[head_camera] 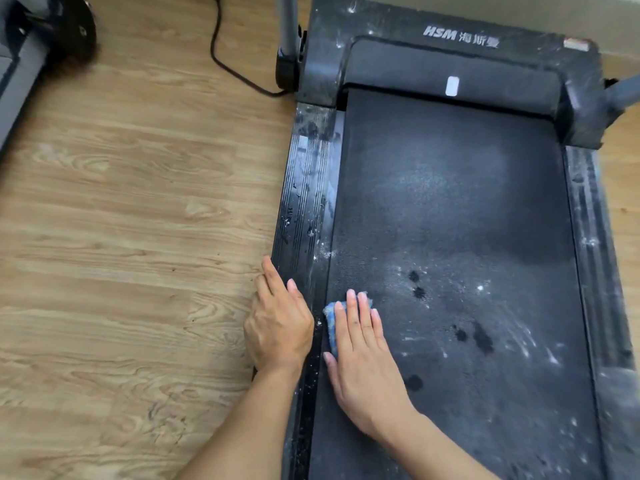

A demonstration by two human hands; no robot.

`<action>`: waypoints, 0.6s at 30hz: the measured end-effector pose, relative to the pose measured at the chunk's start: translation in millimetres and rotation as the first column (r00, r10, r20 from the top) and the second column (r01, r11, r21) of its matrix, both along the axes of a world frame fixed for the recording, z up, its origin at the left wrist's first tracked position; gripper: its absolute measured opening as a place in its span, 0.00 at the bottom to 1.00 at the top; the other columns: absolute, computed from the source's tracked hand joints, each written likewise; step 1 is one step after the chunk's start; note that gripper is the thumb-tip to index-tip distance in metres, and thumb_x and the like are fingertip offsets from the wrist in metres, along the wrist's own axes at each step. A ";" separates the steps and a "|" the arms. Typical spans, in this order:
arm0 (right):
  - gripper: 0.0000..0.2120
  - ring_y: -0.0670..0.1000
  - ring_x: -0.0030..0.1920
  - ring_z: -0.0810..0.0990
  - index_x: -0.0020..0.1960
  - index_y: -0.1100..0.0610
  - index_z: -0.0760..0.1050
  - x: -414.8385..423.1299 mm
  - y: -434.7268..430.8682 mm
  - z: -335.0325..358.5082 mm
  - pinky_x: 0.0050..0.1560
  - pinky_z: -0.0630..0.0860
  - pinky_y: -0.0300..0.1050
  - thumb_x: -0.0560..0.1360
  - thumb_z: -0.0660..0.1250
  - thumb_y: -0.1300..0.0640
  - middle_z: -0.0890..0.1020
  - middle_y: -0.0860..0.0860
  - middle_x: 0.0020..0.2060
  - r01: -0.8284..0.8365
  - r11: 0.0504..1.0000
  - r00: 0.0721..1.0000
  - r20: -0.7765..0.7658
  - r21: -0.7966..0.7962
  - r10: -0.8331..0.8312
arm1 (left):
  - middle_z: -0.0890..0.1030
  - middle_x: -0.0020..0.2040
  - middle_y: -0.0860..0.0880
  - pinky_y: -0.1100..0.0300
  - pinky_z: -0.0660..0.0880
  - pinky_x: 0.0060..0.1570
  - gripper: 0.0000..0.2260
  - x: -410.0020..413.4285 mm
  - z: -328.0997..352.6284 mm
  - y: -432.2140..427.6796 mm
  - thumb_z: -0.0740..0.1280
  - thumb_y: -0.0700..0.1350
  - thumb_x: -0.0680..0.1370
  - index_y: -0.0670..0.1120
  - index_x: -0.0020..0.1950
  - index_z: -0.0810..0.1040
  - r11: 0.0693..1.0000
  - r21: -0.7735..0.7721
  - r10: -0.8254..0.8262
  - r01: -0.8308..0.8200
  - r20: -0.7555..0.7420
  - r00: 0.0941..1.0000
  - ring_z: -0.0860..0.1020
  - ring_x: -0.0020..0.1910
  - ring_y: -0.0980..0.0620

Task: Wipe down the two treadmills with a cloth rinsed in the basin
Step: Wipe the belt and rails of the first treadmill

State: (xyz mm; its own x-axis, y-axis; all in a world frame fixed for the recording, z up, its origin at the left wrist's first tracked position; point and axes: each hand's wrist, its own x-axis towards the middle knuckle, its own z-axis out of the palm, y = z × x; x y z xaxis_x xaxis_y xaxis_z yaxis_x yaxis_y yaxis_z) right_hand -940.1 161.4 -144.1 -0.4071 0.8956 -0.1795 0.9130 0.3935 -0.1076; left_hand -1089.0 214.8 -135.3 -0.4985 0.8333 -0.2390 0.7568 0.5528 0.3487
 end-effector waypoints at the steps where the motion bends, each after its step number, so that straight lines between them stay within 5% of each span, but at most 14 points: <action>1: 0.33 0.64 0.84 0.45 0.84 0.66 0.50 -2.5 -2.4 -0.8 0.80 0.49 0.59 0.85 0.54 0.51 0.46 0.64 0.84 0.012 1.000 0.999 -0.046 -0.013 -0.012 | 0.78 0.63 0.41 0.45 0.76 0.39 0.26 0.0 -0.6 0.0 0.57 0.51 0.85 0.41 0.82 0.64 1.000 -0.001 -0.003 0.003 0.007 1.000 0.82 0.50 0.36; 7: 0.37 0.57 0.85 0.40 0.85 0.61 0.44 -16.5 6.2 -4.5 0.82 0.42 0.53 0.85 0.52 0.42 0.41 0.58 0.85 0.153 0.984 0.974 -0.155 -0.088 -0.166 | 0.78 0.61 0.40 0.45 0.76 0.38 0.26 0.6 -0.9 2.0 0.59 0.50 0.85 0.41 0.81 0.65 1.000 -0.009 -0.002 0.002 0.010 1.000 0.82 0.48 0.36; 14: 0.34 0.58 0.85 0.42 0.85 0.62 0.45 -47.5 186.2 -7.8 0.83 0.47 0.57 0.87 0.47 0.43 0.46 0.59 0.85 0.278 0.960 0.956 -0.090 -0.032 -0.280 | 0.78 0.63 0.40 0.45 0.76 0.37 0.28 -0.9 0.0 4.5 0.51 0.53 0.85 0.41 0.82 0.63 1.000 0.014 -0.018 0.018 0.013 1.000 0.82 0.48 0.36; 18: 0.35 0.58 0.84 0.40 0.85 0.62 0.43 -35.1 134.6 -7.9 0.84 0.44 0.56 0.87 0.50 0.44 0.43 0.60 0.84 0.170 0.984 0.976 -0.129 -0.061 -0.177 | 0.77 0.68 0.40 0.43 0.78 0.40 0.28 -2.1 -1.3 2.2 0.50 0.53 0.85 0.41 0.83 0.62 1.000 0.013 -0.015 0.015 0.005 1.000 0.82 0.52 0.35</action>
